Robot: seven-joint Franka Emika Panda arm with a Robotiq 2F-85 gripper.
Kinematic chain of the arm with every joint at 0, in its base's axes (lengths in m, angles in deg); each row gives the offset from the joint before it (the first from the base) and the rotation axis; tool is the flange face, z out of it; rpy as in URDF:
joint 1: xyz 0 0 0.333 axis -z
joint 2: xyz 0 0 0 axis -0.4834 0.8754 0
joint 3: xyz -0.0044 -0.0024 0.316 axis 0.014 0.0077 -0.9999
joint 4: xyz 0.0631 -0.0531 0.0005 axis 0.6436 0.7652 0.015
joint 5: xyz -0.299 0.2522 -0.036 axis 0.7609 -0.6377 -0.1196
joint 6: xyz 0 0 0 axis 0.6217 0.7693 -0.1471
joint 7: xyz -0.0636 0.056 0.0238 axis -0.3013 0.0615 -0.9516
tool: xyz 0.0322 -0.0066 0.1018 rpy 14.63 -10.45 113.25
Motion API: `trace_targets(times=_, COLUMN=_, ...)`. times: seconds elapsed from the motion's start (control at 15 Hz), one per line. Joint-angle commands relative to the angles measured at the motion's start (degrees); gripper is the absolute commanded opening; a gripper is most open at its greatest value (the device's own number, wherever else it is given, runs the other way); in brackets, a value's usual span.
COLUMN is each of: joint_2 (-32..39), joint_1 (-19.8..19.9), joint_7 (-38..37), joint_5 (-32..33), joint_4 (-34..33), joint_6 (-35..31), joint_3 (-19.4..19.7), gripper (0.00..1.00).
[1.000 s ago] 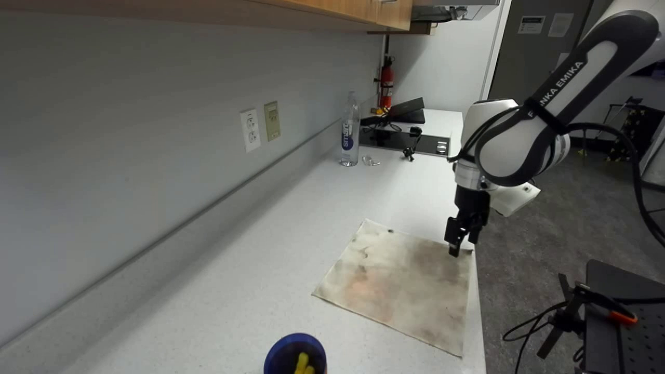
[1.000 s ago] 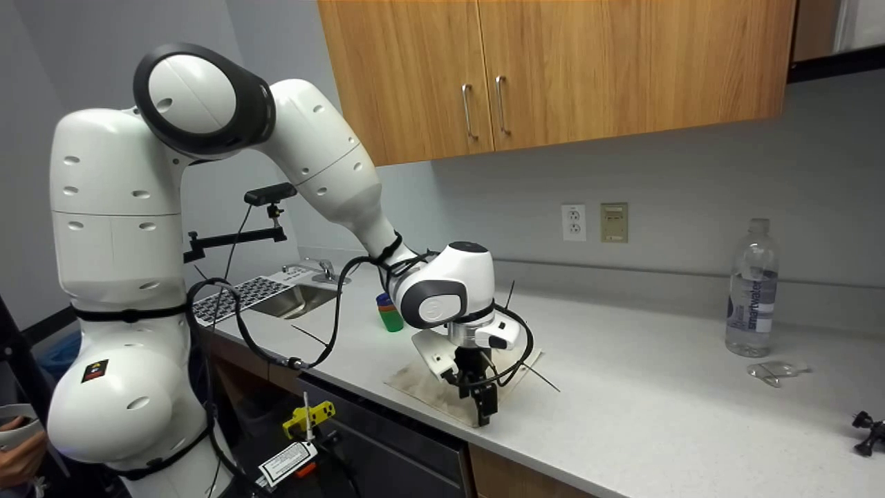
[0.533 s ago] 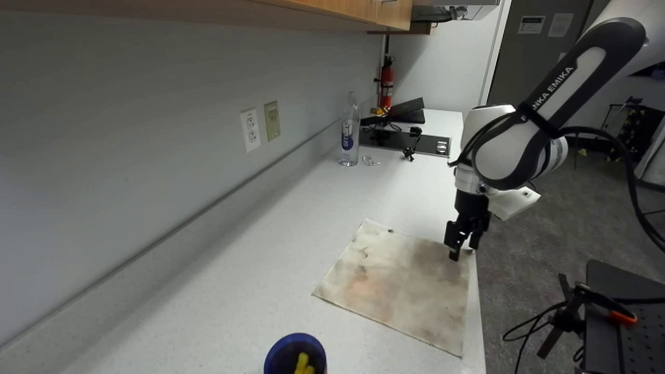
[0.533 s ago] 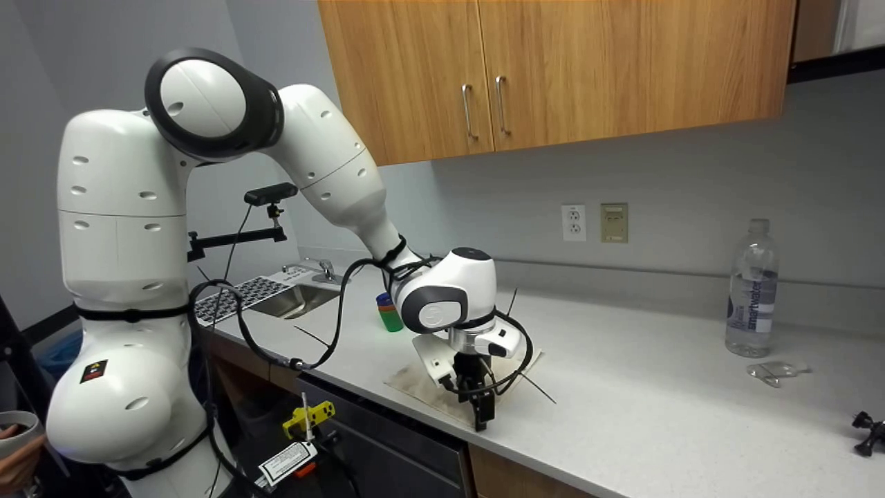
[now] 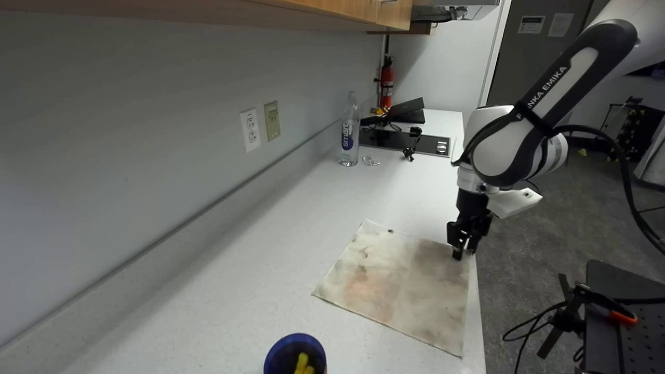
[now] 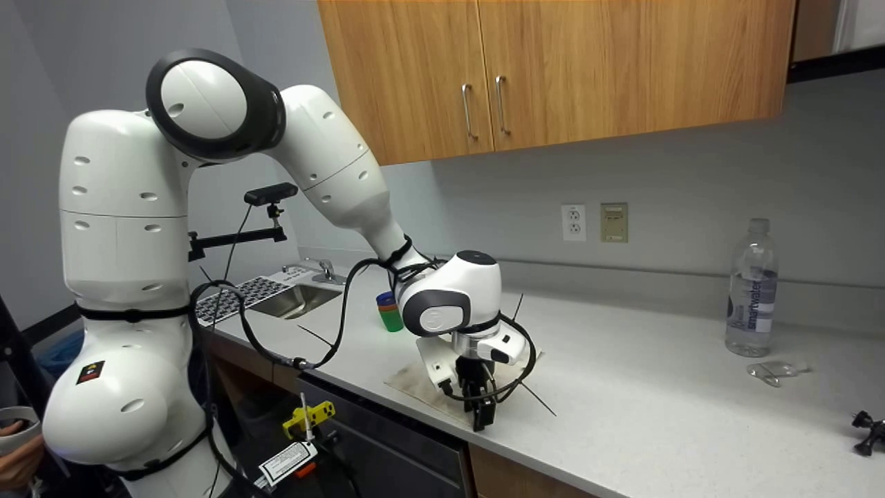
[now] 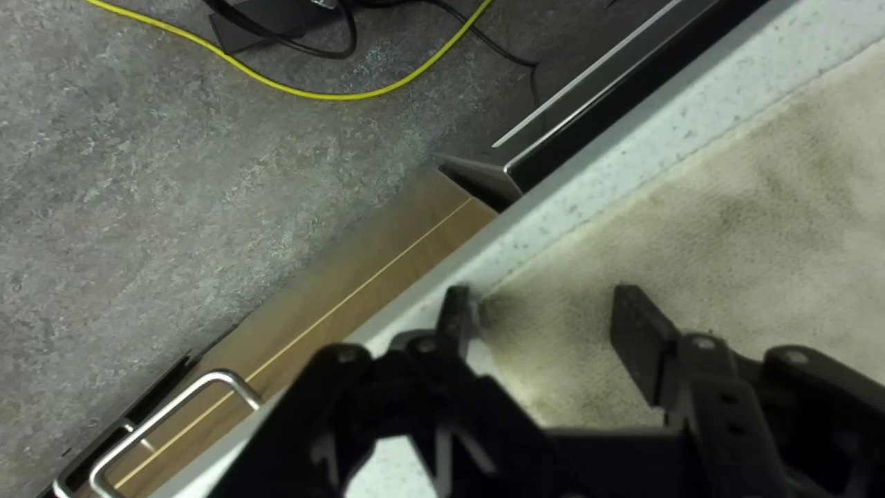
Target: Fold the white towel twice
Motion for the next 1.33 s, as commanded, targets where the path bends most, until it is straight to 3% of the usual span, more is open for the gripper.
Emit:
trace_targets(times=0.0, joint_2=0.8, joint_1=1.3, joint_7=0.6, joint_5=-2.6, joint_4=-0.8, joint_6=-1.4, joint_3=-1.3, gripper=0.24)
trace_targets(times=0.2, joint_2=0.4, joint_1=1.9, joint_7=0.6, joint_5=-4.4, joint_4=-1.3, joint_6=-1.0, joint_3=-1.6, gripper=0.01)
trace_targets(times=0.27, joint_2=0.2, joint_1=1.7, joint_7=0.1, joint_5=-4.5, joint_4=-1.2, joint_6=-0.9, joint_3=-1.3, gripper=0.0)
trace_targets(times=0.53, joint_2=-1.5, joint_1=-0.7, joint_7=-4.0, joint_5=0.4, joint_4=-0.2, joint_6=0.8, joint_3=1.0, gripper=0.01)
trace_targets(times=0.87, joint_2=-5.9, joint_1=-5.7, joint_7=-13.2, joint_5=13.4, joint_4=-0.2, joint_6=7.4, joint_3=4.5, gripper=0.01)
trace_targets(times=1.07, joint_2=-8.3, joint_1=-6.9, joint_7=-15.2, joint_5=16.4, joint_4=-2.4, joint_6=12.7, joint_3=2.9, gripper=0.01)
trace_targets(times=1.27, joint_2=-8.4, joint_1=-7.5, joint_7=-14.0, joint_5=14.1, joint_4=-6.0, joint_6=14.8, joint_3=0.1, gripper=0.01)
